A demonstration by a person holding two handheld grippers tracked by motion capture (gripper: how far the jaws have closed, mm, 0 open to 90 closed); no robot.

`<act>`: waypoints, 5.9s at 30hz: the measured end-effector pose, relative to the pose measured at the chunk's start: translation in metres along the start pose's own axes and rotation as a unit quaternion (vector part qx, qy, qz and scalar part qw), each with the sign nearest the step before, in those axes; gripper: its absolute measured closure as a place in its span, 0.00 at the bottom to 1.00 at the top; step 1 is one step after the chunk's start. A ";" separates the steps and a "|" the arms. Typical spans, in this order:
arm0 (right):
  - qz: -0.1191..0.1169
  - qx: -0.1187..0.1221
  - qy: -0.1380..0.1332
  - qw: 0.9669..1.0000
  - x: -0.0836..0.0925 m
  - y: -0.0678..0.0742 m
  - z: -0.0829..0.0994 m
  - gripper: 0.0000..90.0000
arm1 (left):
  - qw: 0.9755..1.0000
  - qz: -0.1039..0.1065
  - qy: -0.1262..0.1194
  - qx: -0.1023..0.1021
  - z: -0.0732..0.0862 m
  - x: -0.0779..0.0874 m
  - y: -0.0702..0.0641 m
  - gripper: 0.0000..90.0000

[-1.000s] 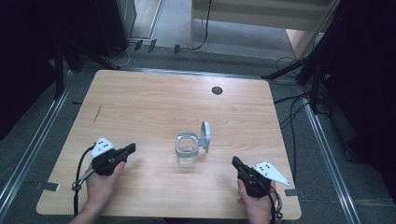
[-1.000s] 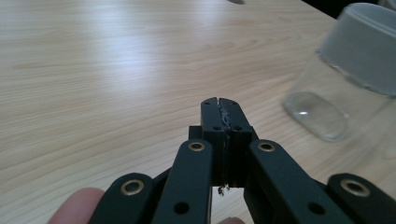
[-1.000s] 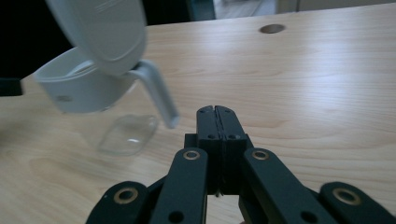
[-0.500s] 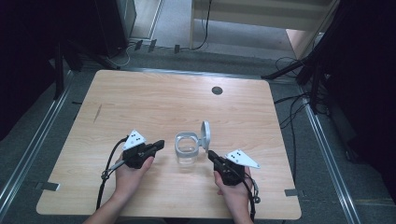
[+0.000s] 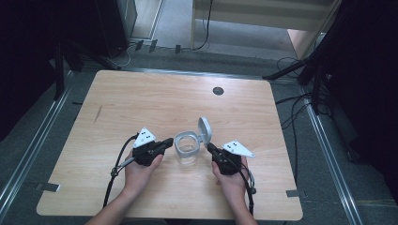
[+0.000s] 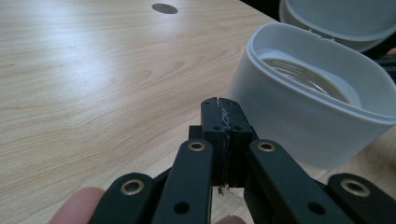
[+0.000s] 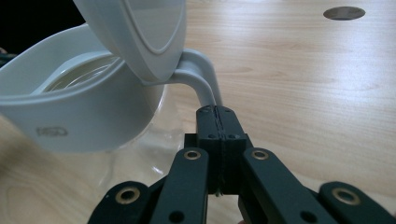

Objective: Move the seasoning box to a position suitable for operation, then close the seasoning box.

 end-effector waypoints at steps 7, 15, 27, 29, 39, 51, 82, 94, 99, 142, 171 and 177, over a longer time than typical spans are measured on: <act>-0.011 -0.010 -0.002 1.000 -0.017 -0.002 -0.014 1.00 | 1.000 -0.003 -0.007 -0.003 0.000 -0.003 0.004 0.99; 0.011 -0.028 -0.015 0.999 -0.005 0.016 0.000 1.00 | 1.000 0.004 -0.021 -0.013 -0.008 0.001 0.006 0.97; 0.010 -0.032 0.004 0.999 0.004 0.028 0.004 1.00 | 0.999 0.020 -0.010 -0.032 -0.004 0.002 -0.012 0.98; 0.010 -0.030 0.003 0.999 0.004 0.027 0.003 1.00 | 0.999 0.020 -0.010 -0.033 -0.003 0.002 -0.013 0.98; -0.013 0.001 0.003 1.000 -0.004 0.014 -0.011 1.00 | 0.999 0.015 -0.007 -0.046 0.005 0.009 -0.025 0.97; -0.007 0.001 -0.012 1.000 0.003 0.000 -0.028 1.00 | 0.999 -0.015 -0.036 0.024 0.039 0.055 0.035 0.57; -0.041 0.010 -0.021 0.999 -0.007 -0.011 -0.120 1.00 | 0.979 -0.156 -0.032 0.124 0.100 0.128 0.119 0.22; -0.079 0.041 -0.035 0.995 0.004 0.002 -0.123 1.00 | 0.979 -0.161 -0.026 0.121 0.100 0.127 0.118 0.24; -0.084 0.050 -0.032 0.995 0.012 0.005 -0.115 1.00 | 0.979 -0.162 -0.026 0.121 0.100 0.127 0.118 0.24; 0.056 -0.026 -0.004 0.998 0.078 -0.093 0.005 0.16 | 0.979 -0.164 -0.022 0.122 0.100 0.126 0.118 0.25; 0.091 -0.094 0.009 0.991 0.130 -0.148 0.089 0.19 | 0.978 -0.167 -0.022 0.122 0.099 0.126 0.117 0.25; 0.095 -0.079 0.012 0.992 0.130 -0.143 0.090 0.19 | 0.978 -0.168 -0.019 0.121 0.099 0.125 0.117 0.26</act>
Point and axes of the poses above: each handheld gripper's, and its own axes: x roughly backward along the jaws, z roughly out of its underside, y roughly to its left, the point moved 1 cm from there along -x, roughly forward along the jaws, and after that the axes turned 12 degrees about y, right-handed, at the moved point
